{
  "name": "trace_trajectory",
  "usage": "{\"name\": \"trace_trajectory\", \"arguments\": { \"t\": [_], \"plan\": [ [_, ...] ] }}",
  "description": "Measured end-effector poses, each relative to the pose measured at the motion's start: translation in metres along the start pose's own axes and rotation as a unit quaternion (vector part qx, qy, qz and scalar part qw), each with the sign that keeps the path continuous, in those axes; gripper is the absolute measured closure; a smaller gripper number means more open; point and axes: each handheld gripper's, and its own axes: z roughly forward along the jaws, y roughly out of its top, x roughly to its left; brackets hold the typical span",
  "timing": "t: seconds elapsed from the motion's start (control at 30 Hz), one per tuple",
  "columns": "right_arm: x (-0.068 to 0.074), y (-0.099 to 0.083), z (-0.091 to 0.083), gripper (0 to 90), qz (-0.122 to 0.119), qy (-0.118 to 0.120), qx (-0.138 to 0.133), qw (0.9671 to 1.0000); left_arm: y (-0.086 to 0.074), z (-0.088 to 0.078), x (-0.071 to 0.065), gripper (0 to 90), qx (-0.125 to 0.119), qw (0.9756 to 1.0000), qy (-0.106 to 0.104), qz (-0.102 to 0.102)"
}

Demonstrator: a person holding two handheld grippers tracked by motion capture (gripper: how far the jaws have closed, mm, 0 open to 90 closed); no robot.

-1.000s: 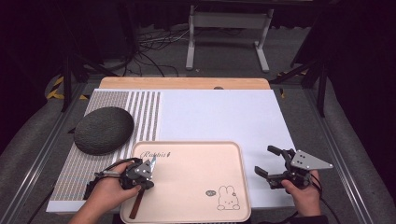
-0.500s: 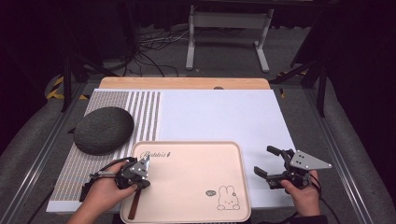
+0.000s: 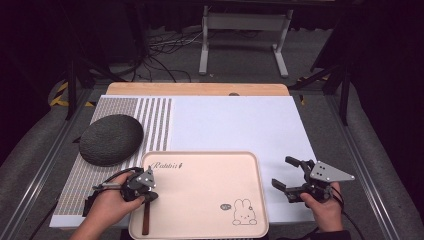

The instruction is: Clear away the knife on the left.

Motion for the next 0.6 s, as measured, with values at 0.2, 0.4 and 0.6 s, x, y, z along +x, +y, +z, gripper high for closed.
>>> {"name": "trace_trajectory", "arguments": {
  "t": [0.2, 0.4, 0.6],
  "plan": [
    [0.0000, -0.0005, 0.0007, 7.4, 0.000, 0.001, 0.003, 1.0000, 0.0014, -0.0009, -0.0032, 88.5, 0.012, 0.9998, 0.000, 0.015],
    [-0.0007, -0.0013, 0.0012, 7.4, 0.002, 0.002, 0.003, 1.0000, 0.0005, -0.0020, -0.0070, 89.9, 0.024, 0.9994, -0.011, 0.023],
    [0.0000, -0.0010, 0.0008, 7.5, 0.001, 0.001, 0.003, 1.0000, 0.0001, -0.0030, -0.0073, 89.9, 0.032, 0.9991, -0.012, 0.025]
  ]
}}
